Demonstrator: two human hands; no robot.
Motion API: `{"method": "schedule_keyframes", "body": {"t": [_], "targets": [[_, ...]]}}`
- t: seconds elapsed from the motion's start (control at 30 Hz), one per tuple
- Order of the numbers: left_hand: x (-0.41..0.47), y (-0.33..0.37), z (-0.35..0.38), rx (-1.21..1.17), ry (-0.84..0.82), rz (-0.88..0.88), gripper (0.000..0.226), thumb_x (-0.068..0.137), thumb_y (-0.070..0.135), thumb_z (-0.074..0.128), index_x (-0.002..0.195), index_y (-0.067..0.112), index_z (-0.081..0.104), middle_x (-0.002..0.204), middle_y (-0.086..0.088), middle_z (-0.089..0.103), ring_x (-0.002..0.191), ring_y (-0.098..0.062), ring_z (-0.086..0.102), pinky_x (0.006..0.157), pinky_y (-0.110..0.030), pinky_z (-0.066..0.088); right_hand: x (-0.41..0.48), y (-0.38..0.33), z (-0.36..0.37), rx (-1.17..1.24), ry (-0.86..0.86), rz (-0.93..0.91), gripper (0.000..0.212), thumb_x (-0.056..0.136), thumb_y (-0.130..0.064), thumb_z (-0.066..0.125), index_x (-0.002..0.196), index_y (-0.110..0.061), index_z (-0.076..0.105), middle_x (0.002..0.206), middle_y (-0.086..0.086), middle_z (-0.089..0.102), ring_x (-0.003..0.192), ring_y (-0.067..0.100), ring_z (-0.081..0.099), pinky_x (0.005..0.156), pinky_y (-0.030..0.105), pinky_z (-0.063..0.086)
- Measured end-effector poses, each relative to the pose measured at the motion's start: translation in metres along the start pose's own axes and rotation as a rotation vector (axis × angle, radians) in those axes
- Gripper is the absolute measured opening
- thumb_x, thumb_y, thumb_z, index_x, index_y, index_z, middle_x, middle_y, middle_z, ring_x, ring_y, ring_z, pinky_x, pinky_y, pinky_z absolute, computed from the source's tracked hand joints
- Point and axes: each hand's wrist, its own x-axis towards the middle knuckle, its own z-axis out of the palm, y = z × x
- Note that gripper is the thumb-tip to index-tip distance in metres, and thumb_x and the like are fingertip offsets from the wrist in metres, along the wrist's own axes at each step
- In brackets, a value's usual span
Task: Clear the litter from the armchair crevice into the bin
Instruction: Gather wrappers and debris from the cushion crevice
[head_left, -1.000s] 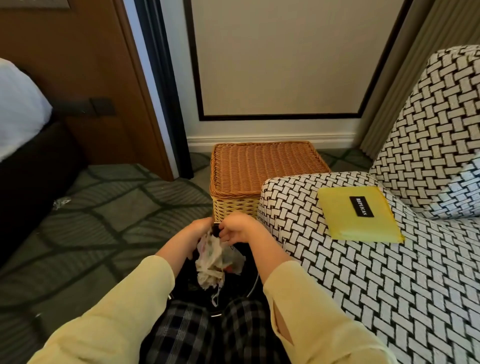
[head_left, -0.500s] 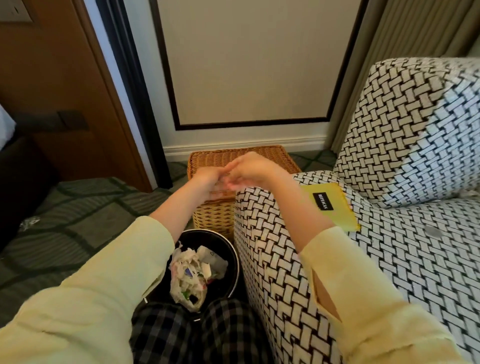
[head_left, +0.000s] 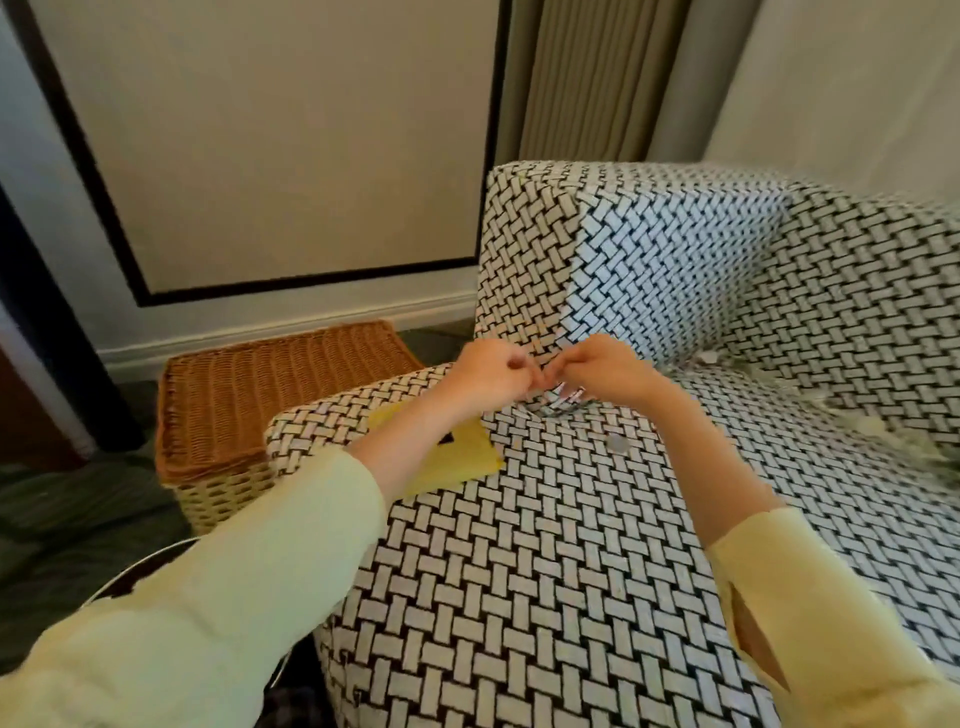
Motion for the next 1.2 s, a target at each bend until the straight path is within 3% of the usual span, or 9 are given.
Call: {"method": "schedule_keyframes", "body": {"t": [0.07,0.17,0.27,0.33,0.43,0.6,0.77,1.1,1.2], "targets": [[0.009,0.009,0.022,0.157,-0.148,0.033,0.022,0.092,0.019,0.047,0.094,0.021,0.069,0.089,0.002,0.063,0.081,-0.018,0.061,0.070,-0.025,0.047,0.003,0.028,-0.019,-0.120,0.168,0.038,0.031,0.087,0.004,0.043,0.098,-0.007,0.070,0.108,0.007,0.066,0.084,0.014,0.059,0.088,0.033,0.048],[0.023,0.022,0.054,0.323,-0.296,-0.001,0.029,0.094,0.024,0.043,0.111,0.011,0.064,0.107,-0.006,0.060,0.095,-0.020,0.056,0.080,-0.030,0.044,0.015,0.065,-0.040,-0.371,0.275,0.180,0.032,0.089,-0.009,0.044,0.114,-0.011,0.063,0.107,0.011,0.064,0.073,0.021,0.056,0.063,0.030,0.050],[0.033,0.028,0.078,0.381,-0.243,-0.041,0.038,0.095,0.026,0.042,0.123,0.003,0.049,0.118,-0.012,0.056,0.104,-0.026,0.054,0.083,-0.032,0.044,0.033,0.089,-0.041,-0.547,0.177,0.276,0.034,0.083,-0.043,0.051,0.095,-0.012,0.059,0.107,0.016,0.058,0.103,0.029,0.055,0.096,0.043,0.043],[0.040,0.030,0.090,0.325,-0.207,-0.109,0.044,0.094,0.024,0.043,0.131,0.003,0.033,0.125,-0.016,0.052,0.113,-0.030,0.052,0.089,-0.035,0.044,0.047,0.098,-0.039,-0.598,0.114,0.319,0.067,0.075,-0.063,0.051,0.116,-0.010,0.053,0.135,0.022,0.043,0.129,0.037,0.034,0.112,0.046,0.024],[0.048,0.032,0.099,0.265,-0.260,-0.152,0.054,0.095,0.024,0.039,0.140,0.005,0.016,0.131,-0.019,0.049,0.117,-0.033,0.050,0.094,-0.038,0.041,0.058,0.098,-0.030,-0.568,0.056,0.399,0.102,0.069,-0.074,0.049,0.144,-0.008,0.027,0.151,0.022,0.017,0.139,0.038,0.015,0.115,0.046,0.016],[0.064,0.039,0.112,0.216,-0.313,-0.156,0.073,0.093,0.019,0.035,0.145,0.007,-0.016,0.131,-0.019,0.051,0.115,-0.031,0.054,0.099,-0.041,0.039,0.083,0.106,-0.020,-0.546,0.125,0.454,0.074,0.078,-0.064,0.047,0.126,-0.007,0.049,0.134,0.018,0.048,0.124,0.033,0.045,0.102,0.047,0.040],[0.069,0.041,0.123,0.175,-0.228,-0.113,0.069,0.091,0.029,0.036,0.142,0.009,-0.006,0.124,-0.013,0.058,0.108,-0.030,0.058,0.093,-0.039,0.040,0.082,0.111,-0.016,-0.536,0.276,0.422,0.053,0.084,-0.052,0.048,0.111,-0.007,0.057,0.115,0.013,0.060,0.106,0.029,0.056,0.091,0.039,0.047],[0.067,0.026,0.113,-0.006,-0.249,-0.021,0.034,0.091,0.018,0.036,0.124,0.016,0.026,0.085,-0.004,0.058,0.067,-0.018,0.049,0.059,-0.030,0.037,0.083,0.104,-0.005,-0.616,0.386,0.498,0.040,0.089,-0.034,0.050,0.118,-0.006,0.054,0.121,0.013,0.057,0.113,0.029,0.052,0.091,0.038,0.046],[0.069,0.022,0.100,-0.114,-0.269,-0.017,0.027,0.090,0.020,0.042,0.117,0.017,0.042,0.091,0.000,0.055,0.076,-0.014,0.049,0.064,-0.028,0.039,0.082,0.102,-0.007,-0.596,0.394,0.493,0.030,0.089,-0.020,0.051,0.114,-0.006,0.056,0.117,0.011,0.059,0.108,0.026,0.056,0.081,0.031,0.047]]}}
